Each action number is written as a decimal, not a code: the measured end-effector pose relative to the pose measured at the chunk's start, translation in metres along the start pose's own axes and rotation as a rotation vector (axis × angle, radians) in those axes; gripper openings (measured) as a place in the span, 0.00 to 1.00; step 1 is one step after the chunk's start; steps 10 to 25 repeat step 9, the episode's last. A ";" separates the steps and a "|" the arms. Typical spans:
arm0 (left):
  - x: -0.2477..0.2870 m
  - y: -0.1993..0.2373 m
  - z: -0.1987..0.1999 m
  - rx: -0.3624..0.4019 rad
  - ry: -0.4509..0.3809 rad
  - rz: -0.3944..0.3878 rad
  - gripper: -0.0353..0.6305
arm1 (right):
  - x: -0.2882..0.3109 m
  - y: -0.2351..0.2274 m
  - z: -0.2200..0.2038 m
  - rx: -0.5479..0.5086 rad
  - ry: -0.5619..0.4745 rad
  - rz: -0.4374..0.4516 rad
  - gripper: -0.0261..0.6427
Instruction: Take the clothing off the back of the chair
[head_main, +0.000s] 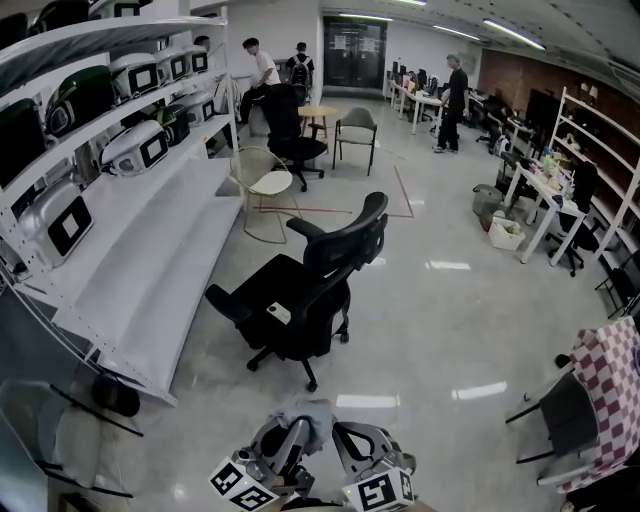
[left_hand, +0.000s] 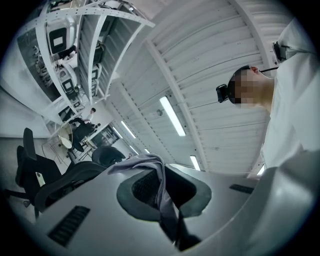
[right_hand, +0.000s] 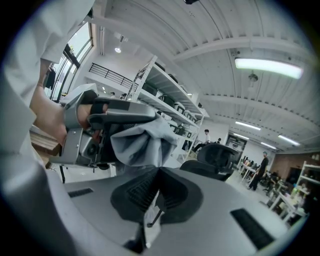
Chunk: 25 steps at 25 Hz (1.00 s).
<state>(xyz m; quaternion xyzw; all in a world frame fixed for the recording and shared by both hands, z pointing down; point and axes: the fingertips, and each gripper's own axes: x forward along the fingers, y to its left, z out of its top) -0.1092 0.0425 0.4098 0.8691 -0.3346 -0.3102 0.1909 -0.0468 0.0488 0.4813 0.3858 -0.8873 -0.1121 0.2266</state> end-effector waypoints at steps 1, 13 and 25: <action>0.000 0.000 0.001 0.001 -0.002 0.003 0.09 | 0.001 0.001 0.000 0.000 -0.001 0.003 0.06; 0.000 0.002 0.007 0.007 -0.005 0.011 0.09 | 0.005 0.001 0.007 -0.002 -0.012 0.014 0.06; 0.000 0.002 0.007 0.007 -0.005 0.011 0.09 | 0.005 0.001 0.007 -0.002 -0.012 0.014 0.06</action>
